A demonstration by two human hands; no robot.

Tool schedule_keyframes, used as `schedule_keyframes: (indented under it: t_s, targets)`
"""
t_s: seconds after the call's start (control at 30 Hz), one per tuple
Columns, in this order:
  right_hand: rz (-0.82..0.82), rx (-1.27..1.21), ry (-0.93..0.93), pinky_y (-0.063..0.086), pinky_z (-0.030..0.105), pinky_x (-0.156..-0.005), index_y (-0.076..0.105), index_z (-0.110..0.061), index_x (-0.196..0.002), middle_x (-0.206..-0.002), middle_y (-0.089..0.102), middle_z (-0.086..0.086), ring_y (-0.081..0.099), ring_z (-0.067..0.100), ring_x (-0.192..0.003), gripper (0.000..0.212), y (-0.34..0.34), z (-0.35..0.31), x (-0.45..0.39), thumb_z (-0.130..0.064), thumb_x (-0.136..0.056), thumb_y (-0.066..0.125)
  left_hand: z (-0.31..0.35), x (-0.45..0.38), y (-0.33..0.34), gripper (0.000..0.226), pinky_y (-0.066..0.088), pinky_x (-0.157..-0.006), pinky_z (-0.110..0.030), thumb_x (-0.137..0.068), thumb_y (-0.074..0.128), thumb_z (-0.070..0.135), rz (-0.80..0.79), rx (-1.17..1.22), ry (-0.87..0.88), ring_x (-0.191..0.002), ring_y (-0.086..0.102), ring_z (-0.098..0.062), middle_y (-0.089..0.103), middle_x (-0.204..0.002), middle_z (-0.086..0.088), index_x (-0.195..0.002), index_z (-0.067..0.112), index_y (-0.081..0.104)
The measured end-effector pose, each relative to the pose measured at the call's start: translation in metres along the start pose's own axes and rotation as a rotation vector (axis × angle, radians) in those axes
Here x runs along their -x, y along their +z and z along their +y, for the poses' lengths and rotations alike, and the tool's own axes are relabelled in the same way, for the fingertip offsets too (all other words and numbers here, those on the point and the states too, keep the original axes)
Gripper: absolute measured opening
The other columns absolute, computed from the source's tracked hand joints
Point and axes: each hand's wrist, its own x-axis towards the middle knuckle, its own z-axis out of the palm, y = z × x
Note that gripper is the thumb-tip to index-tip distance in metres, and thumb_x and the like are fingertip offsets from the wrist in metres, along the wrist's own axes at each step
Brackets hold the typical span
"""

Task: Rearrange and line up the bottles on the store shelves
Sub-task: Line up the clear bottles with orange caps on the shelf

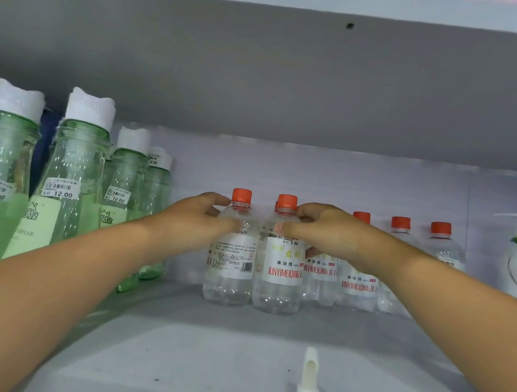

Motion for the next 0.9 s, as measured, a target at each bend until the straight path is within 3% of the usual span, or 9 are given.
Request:
schedule_keyframes:
  t_s: [0.07, 0.17, 0.27, 0.37, 0.47, 0.6, 0.67, 0.8, 0.9]
  targets:
    - [-0.001, -0.005, 0.004, 0.057, 0.023, -0.073, 0.06, -0.023, -0.116, -0.105, 0.071, -0.009, 0.071, 0.009, -0.088, 0.031, 0.001, -0.001, 0.002, -0.041, -0.093, 0.069, 0.0, -0.002, -0.001, 0.051, 0.048, -0.106, -0.029, -0.093, 0.066, 0.028, -0.002, 0.025, 0.011, -0.113, 0.064, -0.009, 0.065, -0.128, 0.014, -0.143, 0.032, 0.052]
    - [0.006, -0.006, 0.018, 0.059, 0.028, -0.08, 0.061, -0.02, -0.123, -0.108, 0.071, -0.006, 0.071, 0.012, -0.091, 0.036, 0.0, -0.002, 0.001, -0.037, -0.093, 0.069, 0.002, 0.0, 0.0, 0.048, 0.043, -0.075, -0.011, -0.092, 0.072, 0.032, 0.031, -0.048, 0.037, -0.097, 0.059, 0.002, 0.061, -0.116, 0.016, -0.137, 0.031, 0.056]
    - [0.016, 0.001, 0.025, 0.06, 0.033, -0.086, 0.061, -0.023, -0.119, -0.11, 0.071, -0.005, 0.071, 0.013, -0.093, 0.033, 0.001, -0.001, -0.001, -0.041, -0.092, 0.068, 0.003, -0.001, 0.004, 0.05, 0.041, -0.065, -0.012, -0.085, 0.077, 0.046, 0.057, -0.089, 0.027, -0.087, 0.057, 0.003, 0.06, -0.108, 0.012, -0.127, 0.031, 0.054]
    - [0.059, 0.07, 0.028, 0.058, 0.04, -0.092, 0.058, -0.026, -0.124, -0.114, 0.067, -0.009, 0.07, 0.015, -0.097, 0.055, 0.005, 0.002, -0.002, -0.063, -0.084, 0.068, 0.005, -0.004, 0.003, 0.041, 0.053, -0.083, -0.025, -0.088, 0.071, 0.051, 0.056, -0.021, -0.016, -0.096, 0.065, -0.006, 0.065, -0.109, 0.011, -0.121, 0.032, 0.057]
    - [0.088, 0.082, 0.032, 0.059, 0.037, -0.088, 0.052, -0.023, -0.137, -0.119, 0.064, -0.006, 0.069, 0.014, -0.095, 0.07, 0.008, 0.0, -0.001, -0.064, -0.083, 0.069, 0.003, -0.006, -0.002, 0.049, 0.052, -0.104, -0.037, -0.089, 0.07, 0.039, 0.002, -0.011, -0.031, -0.109, 0.066, -0.011, 0.067, -0.121, 0.008, -0.135, 0.029, 0.057]
    - [0.123, 0.116, 0.039, 0.052, 0.024, -0.061, 0.051, -0.022, -0.135, -0.102, 0.059, -0.013, 0.065, 0.008, -0.083, 0.07, 0.009, -0.005, 0.003, -0.064, -0.083, 0.069, 0.004, -0.002, 0.002, 0.045, 0.055, -0.084, -0.025, -0.088, 0.076, 0.04, 0.025, -0.037, 0.008, -0.094, 0.066, -0.006, 0.064, -0.106, 0.011, -0.127, 0.029, 0.058]
    - [0.143, 0.161, 0.052, 0.045, 0.023, -0.059, 0.05, -0.024, -0.134, -0.106, 0.057, -0.011, 0.062, 0.006, -0.081, 0.071, 0.011, -0.005, 0.004, -0.071, -0.083, 0.064, 0.005, -0.002, 0.004, 0.047, 0.058, -0.088, -0.032, -0.086, 0.079, 0.041, 0.043, -0.035, 0.011, -0.095, 0.068, -0.01, 0.064, -0.107, 0.008, -0.125, 0.028, 0.058]
    - [0.077, 0.049, 0.046, 0.054, 0.031, -0.078, 0.061, -0.025, -0.109, -0.106, 0.071, -0.007, 0.068, 0.01, -0.089, 0.04, 0.006, -0.005, 0.004, -0.06, -0.091, 0.061, 0.005, 0.0, 0.001, 0.036, 0.059, -0.094, -0.038, -0.09, 0.073, 0.037, 0.009, 0.077, -0.034, -0.099, 0.071, -0.013, 0.072, -0.111, 0.006, -0.122, 0.029, 0.058]
    - [0.046, -0.033, 0.034, 0.06, 0.035, -0.086, 0.065, -0.022, -0.108, -0.106, 0.075, -0.002, 0.073, 0.014, -0.091, 0.026, 0.003, -0.004, 0.004, -0.043, -0.093, 0.068, 0.004, 0.002, 0.0, 0.042, 0.058, -0.095, -0.039, -0.094, 0.07, 0.031, -0.044, 0.102, -0.039, -0.101, 0.072, -0.013, 0.073, -0.112, 0.006, -0.132, 0.031, 0.053]
